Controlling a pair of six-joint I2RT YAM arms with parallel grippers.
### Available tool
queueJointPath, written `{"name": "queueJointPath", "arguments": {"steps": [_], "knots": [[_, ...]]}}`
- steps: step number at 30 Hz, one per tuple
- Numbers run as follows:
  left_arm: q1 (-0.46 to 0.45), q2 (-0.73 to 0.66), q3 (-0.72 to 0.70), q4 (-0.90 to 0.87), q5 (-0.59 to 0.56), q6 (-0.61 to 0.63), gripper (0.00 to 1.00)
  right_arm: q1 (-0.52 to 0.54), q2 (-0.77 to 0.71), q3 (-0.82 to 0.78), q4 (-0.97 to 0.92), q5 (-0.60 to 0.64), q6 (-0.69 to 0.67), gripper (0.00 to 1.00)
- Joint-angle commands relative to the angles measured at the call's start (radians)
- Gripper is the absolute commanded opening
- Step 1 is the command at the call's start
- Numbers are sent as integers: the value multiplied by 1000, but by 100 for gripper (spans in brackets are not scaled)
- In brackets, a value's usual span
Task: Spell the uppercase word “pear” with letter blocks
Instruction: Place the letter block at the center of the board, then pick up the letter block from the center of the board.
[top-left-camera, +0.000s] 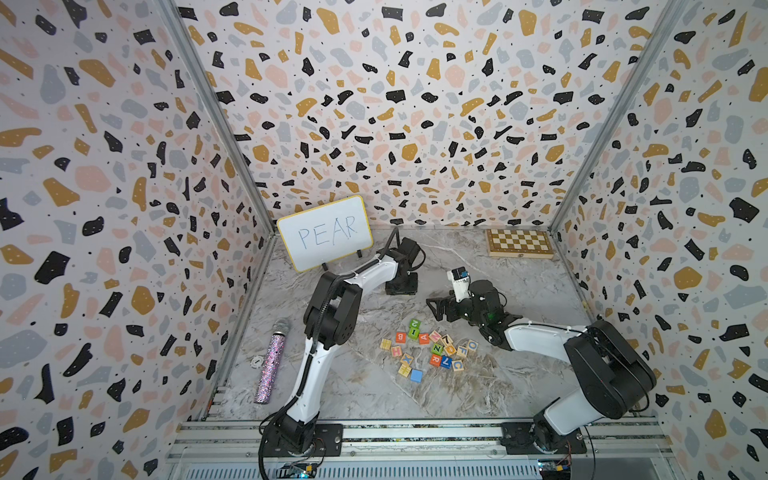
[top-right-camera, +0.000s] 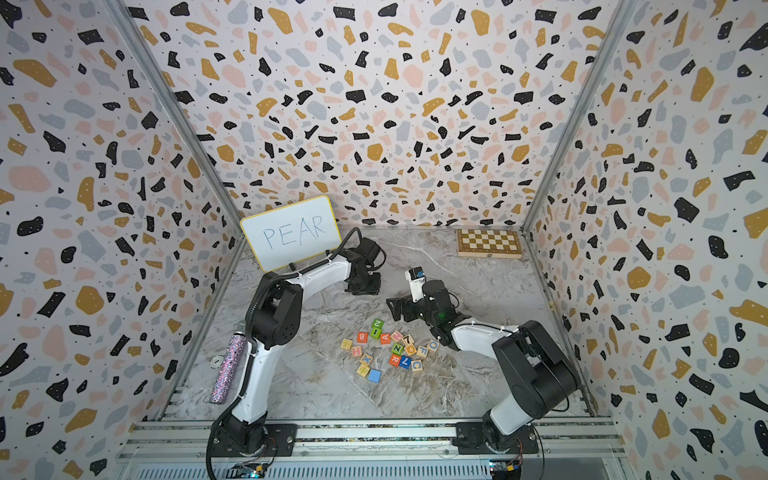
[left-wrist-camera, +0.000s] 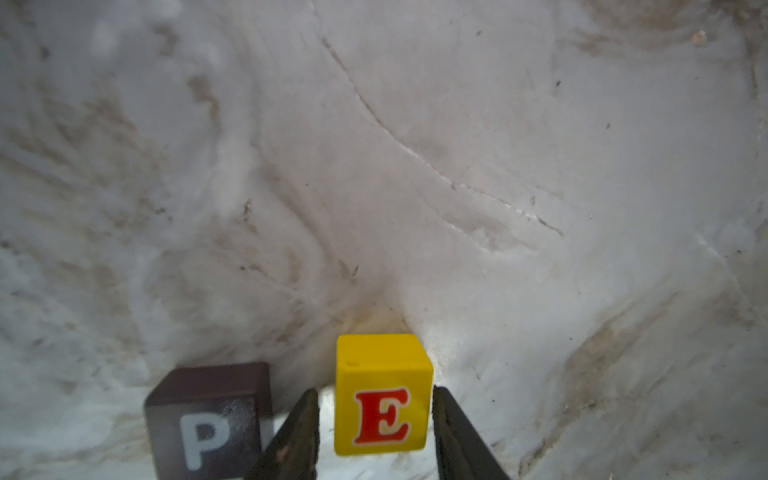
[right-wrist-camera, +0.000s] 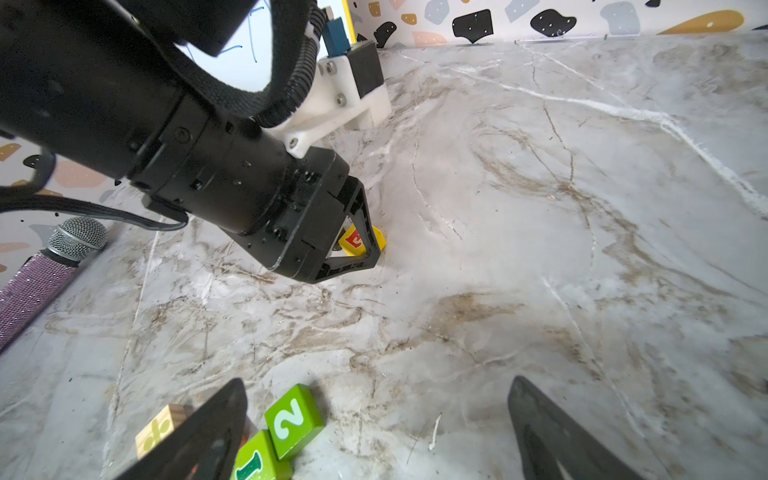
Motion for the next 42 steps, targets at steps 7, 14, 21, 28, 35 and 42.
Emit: {"name": "queueJointPath", "arguments": {"steps": [7, 14, 21, 28, 35, 42], "knots": [[1, -113, -9, 19, 17, 9, 44, 6, 2, 7, -6, 17, -17, 98], [0, -190, -35, 28, 9, 18, 44, 8, -32, -13, 16, 17, -22, 98], [1, -275, -104, 88, -1, 30, 43, 11, -55, -19, 15, 16, -27, 98], [1, -379, -205, 164, 14, 62, 43, 42, -113, -11, -35, 24, -33, 98], [1, -529, -377, 295, 28, 126, 45, 59, -154, -19, -107, -5, -13, 98], [4, -796, -718, 561, 71, 214, 60, 113, -206, -2, -266, -56, -70, 98]]}}
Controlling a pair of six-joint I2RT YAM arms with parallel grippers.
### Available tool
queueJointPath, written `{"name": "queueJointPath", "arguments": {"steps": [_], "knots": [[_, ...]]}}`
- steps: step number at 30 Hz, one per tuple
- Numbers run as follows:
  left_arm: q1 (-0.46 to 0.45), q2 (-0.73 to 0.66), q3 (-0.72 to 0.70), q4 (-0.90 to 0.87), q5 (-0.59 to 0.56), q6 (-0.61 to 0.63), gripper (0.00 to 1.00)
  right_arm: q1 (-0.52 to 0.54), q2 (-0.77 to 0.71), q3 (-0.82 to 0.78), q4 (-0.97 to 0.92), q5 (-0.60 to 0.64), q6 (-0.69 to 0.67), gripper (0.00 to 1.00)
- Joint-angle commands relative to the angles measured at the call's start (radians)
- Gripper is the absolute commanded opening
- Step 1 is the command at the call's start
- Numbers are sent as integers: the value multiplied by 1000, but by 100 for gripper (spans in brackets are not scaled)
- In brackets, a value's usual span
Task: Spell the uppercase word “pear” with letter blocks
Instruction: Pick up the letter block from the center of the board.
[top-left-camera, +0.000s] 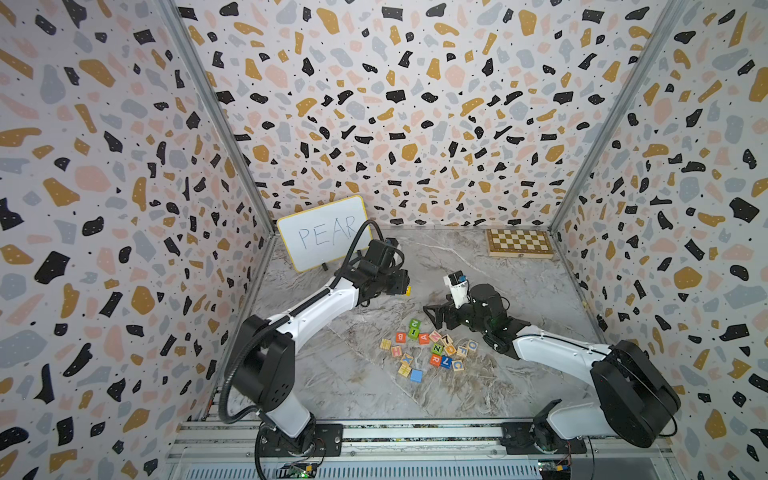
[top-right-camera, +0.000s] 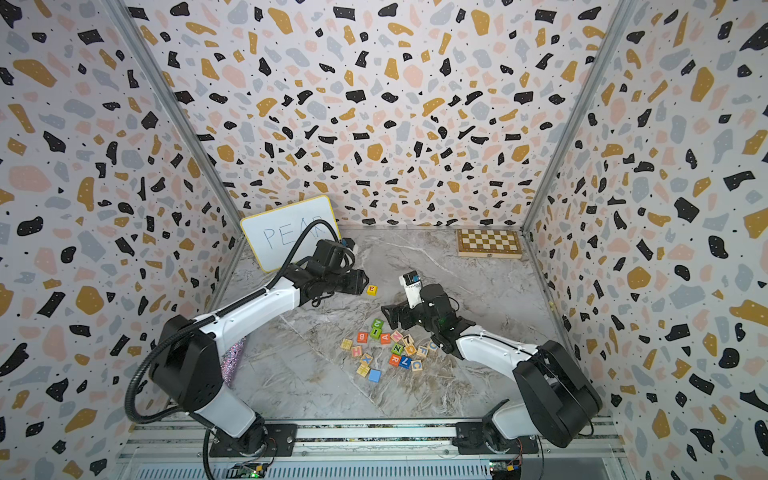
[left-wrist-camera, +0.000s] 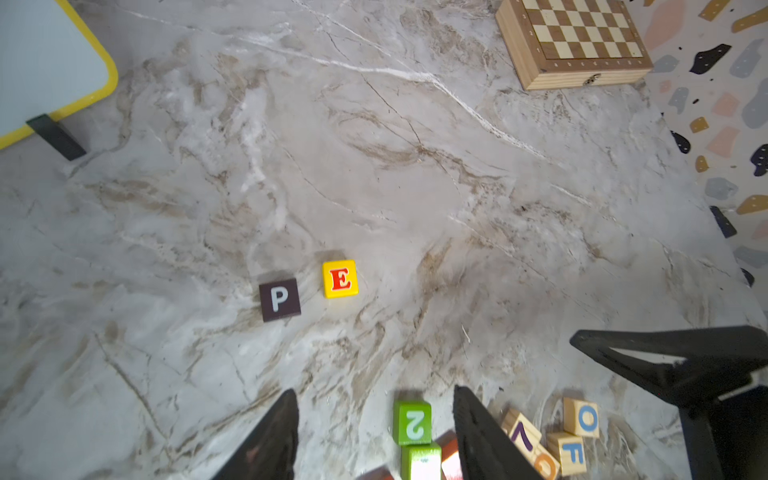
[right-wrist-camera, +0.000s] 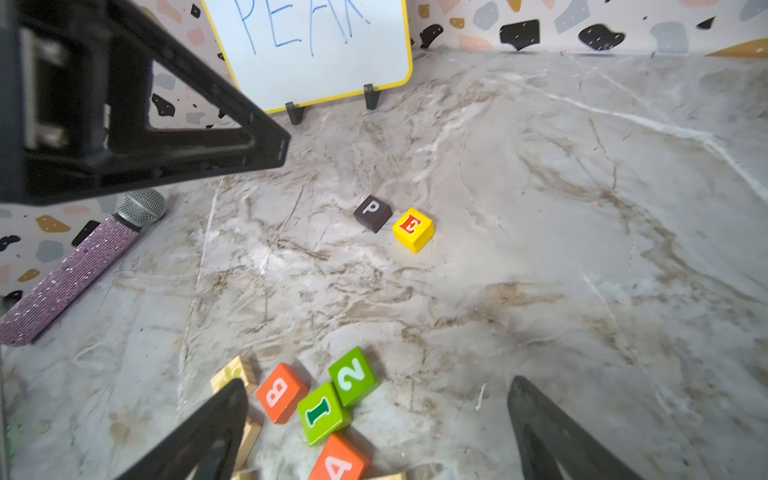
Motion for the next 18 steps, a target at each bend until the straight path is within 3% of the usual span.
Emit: {"name": "queueJointPath", "arguments": {"steps": [1, 8, 10, 18], "knots": [[5, -122, -126, 183, 27, 83, 60, 29, -37, 32, -132, -58, -65, 98], [6, -413, -430, 294, 25, 238, 63, 66, -110, 17, -154, -168, -212, 98], [5, -500, -517, 334, 46, 281, 68, 66, -120, 20, -156, -156, -225, 98], [5, -752, -798, 521, 81, 301, 76, 80, -149, -56, -40, -162, -296, 100]]}}
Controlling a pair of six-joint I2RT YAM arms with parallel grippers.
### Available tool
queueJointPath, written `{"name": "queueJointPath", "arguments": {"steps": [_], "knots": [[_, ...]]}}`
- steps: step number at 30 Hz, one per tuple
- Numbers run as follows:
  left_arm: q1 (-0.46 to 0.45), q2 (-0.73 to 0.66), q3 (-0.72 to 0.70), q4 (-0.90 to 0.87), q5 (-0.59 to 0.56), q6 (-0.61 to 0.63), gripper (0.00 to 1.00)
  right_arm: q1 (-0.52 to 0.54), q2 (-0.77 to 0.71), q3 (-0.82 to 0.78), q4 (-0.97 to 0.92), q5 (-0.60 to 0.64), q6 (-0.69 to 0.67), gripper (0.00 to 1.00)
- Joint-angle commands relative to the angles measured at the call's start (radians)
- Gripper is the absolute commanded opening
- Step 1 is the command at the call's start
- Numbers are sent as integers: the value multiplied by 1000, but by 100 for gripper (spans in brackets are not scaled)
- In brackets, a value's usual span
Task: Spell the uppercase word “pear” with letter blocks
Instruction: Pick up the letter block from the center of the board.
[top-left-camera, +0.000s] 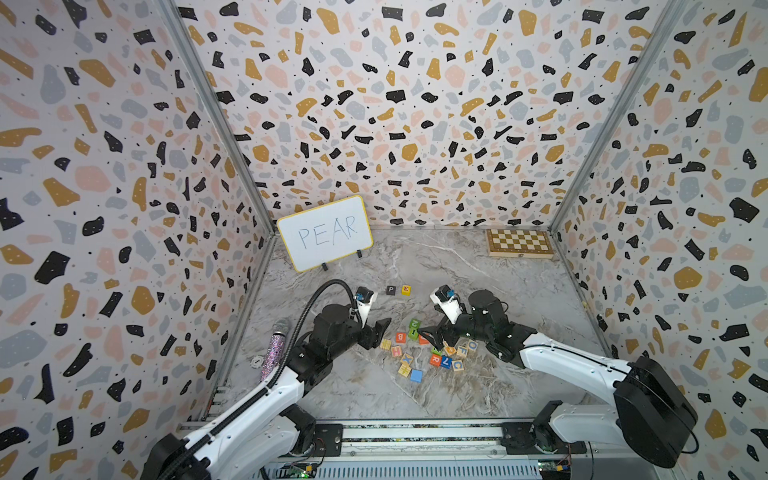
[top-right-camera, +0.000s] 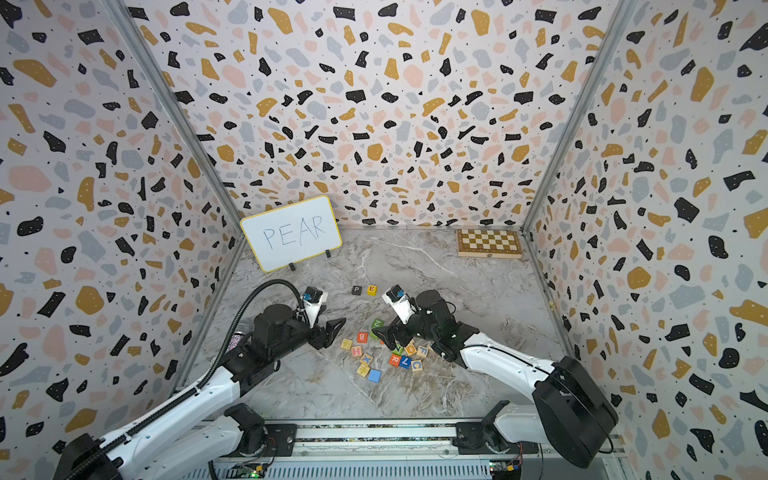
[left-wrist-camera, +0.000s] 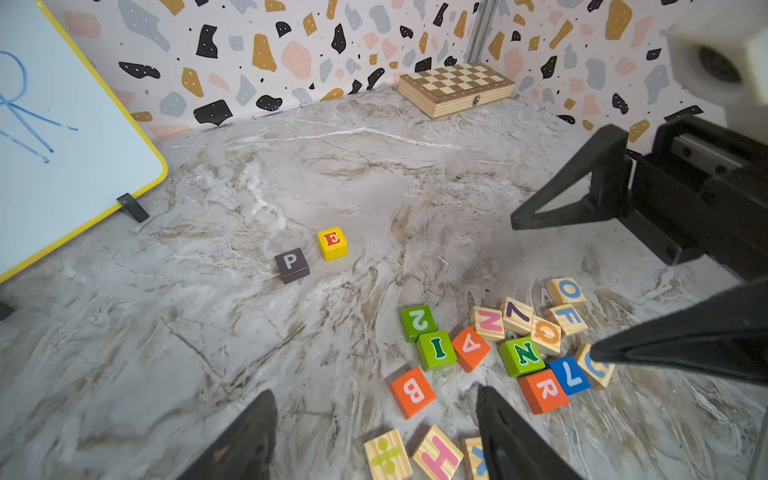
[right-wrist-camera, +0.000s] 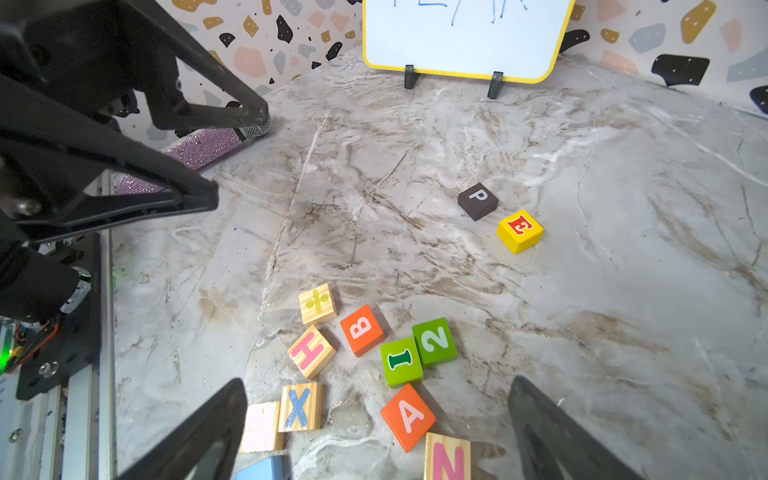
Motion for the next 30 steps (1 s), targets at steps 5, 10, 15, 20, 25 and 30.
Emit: {"name": "queueJointPath", "arguments": {"steps": [5, 10, 15, 20, 25, 30], "knots": [[3, -47, -111, 162, 103, 77, 79, -27, -3, 9, -30, -37, -73, 100], [3, -39, -142, 192, 179, 96, 81, -38, 158, 133, -192, -155, -183, 90], [3, -26, -140, 211, 238, 121, 84, -39, 272, 186, -233, -110, -232, 84], [3, 19, -82, 163, 343, 161, 89, -41, 312, 209, -225, -49, -288, 84], [3, 119, -44, 152, 392, 171, 100, -42, 341, 232, -273, -16, -347, 81], [3, 178, -11, 141, 438, 178, 100, -46, 356, 229, -258, -51, -360, 79]]}}
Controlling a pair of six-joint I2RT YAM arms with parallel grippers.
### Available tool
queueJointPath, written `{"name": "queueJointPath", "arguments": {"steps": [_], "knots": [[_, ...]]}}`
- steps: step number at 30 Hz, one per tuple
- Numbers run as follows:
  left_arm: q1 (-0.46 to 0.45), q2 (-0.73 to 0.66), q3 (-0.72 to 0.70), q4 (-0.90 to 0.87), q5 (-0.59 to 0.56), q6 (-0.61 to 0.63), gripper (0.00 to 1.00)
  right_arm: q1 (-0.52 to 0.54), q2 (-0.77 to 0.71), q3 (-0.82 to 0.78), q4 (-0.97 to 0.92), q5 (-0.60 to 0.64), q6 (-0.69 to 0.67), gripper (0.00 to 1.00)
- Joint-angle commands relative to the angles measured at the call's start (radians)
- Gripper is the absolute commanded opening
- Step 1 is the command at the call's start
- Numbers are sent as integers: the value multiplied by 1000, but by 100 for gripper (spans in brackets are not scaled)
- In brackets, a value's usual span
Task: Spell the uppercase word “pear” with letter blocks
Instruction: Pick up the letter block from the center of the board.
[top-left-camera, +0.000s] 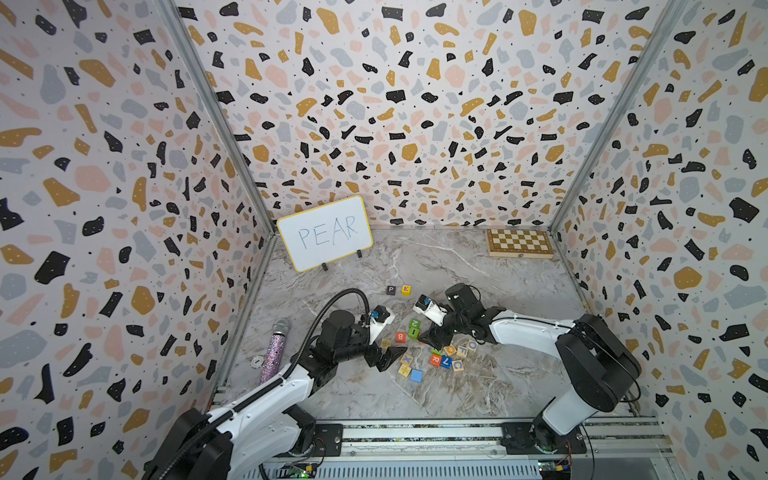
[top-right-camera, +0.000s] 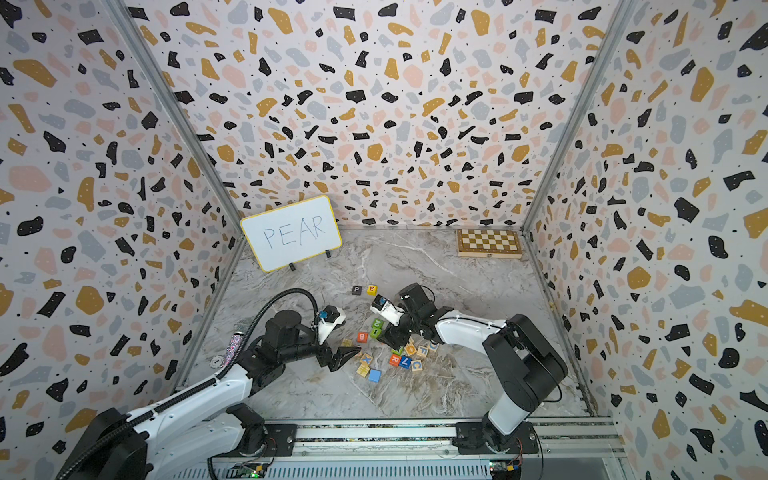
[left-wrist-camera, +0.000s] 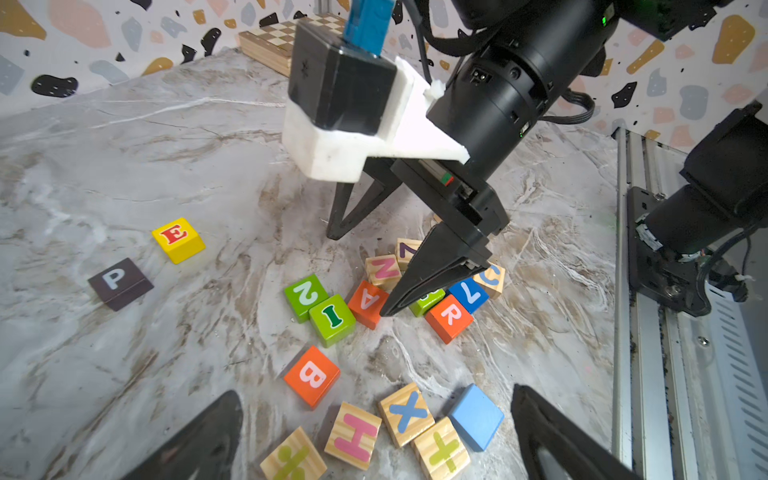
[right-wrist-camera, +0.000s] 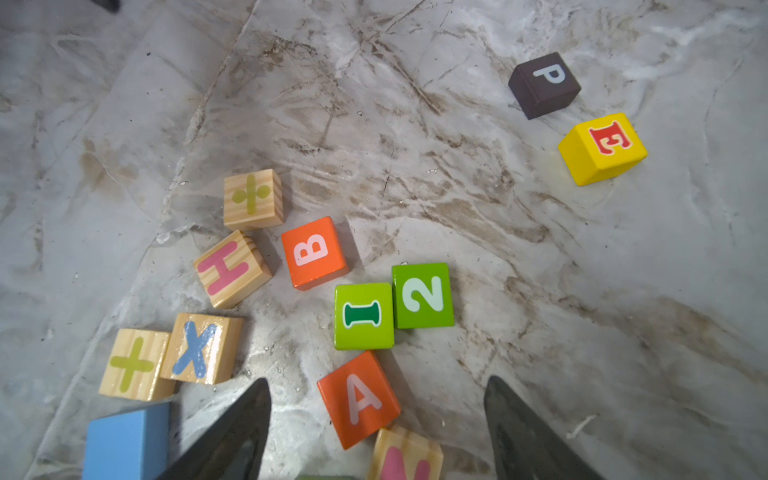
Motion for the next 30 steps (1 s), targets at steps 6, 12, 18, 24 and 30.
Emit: {"name": "queueJointPath", "arguments": {"steps": [6, 12, 18, 24, 30], "knots": [[3, 3, 32, 8, 45, 32, 99, 1, 47, 53, -65, -22, -72, 77], [3, 31, 51, -6, 44, 32, 99, 1, 71, 72, -101, -24, -96, 77], [2, 31, 49, -5, 35, 29, 99, 4, 120, 115, -140, -7, -102, 75], [2, 53, 62, -11, 38, 26, 99, 10, 145, 136, -159, -4, -101, 73], [2, 71, 74, -25, 21, 24, 99, 28, 161, 142, -173, 11, -92, 71]]}}
